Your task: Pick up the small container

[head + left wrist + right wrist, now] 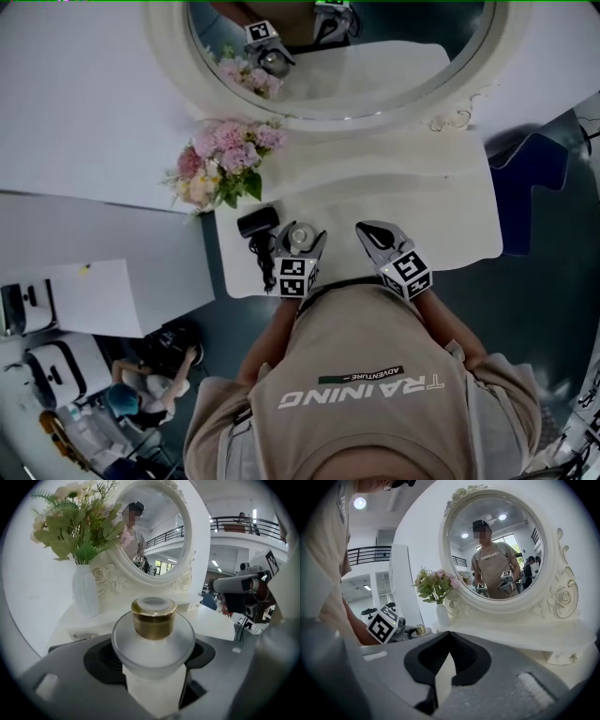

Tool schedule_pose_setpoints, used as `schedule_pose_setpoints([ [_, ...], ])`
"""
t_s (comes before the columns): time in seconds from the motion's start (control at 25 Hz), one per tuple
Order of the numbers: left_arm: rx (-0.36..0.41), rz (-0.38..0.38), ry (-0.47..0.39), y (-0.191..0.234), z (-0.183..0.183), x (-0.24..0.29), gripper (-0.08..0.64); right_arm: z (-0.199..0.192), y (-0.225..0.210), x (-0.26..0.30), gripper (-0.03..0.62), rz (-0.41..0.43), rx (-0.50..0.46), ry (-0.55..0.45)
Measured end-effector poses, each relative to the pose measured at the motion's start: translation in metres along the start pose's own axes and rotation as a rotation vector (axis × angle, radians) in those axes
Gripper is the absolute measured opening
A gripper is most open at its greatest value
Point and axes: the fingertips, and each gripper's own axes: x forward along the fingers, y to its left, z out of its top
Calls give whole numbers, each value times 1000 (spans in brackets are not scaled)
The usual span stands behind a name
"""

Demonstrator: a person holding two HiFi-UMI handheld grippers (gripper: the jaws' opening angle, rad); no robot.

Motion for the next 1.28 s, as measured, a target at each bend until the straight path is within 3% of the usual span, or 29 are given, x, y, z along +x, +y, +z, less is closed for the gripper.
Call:
schedule_pose_setpoints([
  [0.2,-20,-59,-51,-5,24,-21,354,13,0,-1,3,-21,-64,-32],
  [0.56,4,-38,-86,1,60,-56,354,42,9,-7,3,-4,-127,-96],
  [1.28,60,-36,-258,14,158,-104,354,119,6,-6,2,30,-170,-178],
])
